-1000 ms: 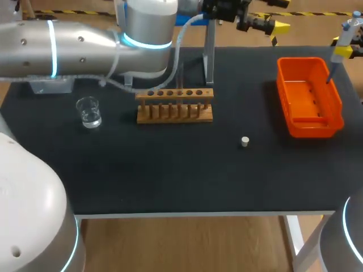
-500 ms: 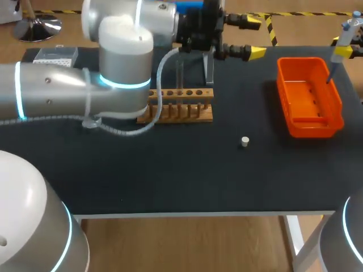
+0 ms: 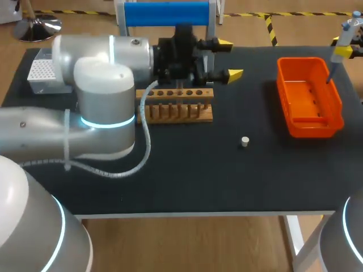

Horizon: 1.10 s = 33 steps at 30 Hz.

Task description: Invert the test tube, pick up the pipette, mount the tip to pipette, aspirate from beaker and dispense into the tube, eject the tip, return the pipette, and cap with the stopper.

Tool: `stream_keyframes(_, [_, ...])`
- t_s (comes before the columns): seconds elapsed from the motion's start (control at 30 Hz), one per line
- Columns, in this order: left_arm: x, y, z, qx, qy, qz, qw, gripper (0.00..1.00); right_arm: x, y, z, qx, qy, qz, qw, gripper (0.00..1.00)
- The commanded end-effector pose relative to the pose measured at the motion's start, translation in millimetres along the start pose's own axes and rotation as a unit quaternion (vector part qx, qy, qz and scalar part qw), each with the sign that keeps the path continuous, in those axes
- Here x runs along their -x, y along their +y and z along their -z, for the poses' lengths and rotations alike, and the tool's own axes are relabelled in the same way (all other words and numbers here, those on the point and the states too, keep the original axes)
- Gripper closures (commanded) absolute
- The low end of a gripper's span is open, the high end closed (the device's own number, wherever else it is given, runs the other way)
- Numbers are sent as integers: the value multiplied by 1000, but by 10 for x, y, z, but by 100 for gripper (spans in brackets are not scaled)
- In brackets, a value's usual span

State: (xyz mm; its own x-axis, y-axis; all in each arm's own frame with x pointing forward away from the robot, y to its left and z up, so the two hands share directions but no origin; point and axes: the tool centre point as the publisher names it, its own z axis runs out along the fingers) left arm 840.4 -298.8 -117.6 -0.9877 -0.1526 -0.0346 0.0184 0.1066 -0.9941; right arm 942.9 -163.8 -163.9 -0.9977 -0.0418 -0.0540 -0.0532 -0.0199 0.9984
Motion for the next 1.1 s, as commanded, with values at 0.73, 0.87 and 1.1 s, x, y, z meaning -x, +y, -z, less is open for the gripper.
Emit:
stream_keyframes(0.73, [46,93,340,-15,-25,9,1000,0,-2,8,5,-1,0,0,1000,100])
stream_keyframes(0.87, [45,85,343,-10,-23,14,1000,0,-2,8,5,-1,0,0,1000,100])
stream_keyframes(1.1, [43,79,343,-8,-25,16,1000,0,-2,8,5,-1,0,0,1000,100])
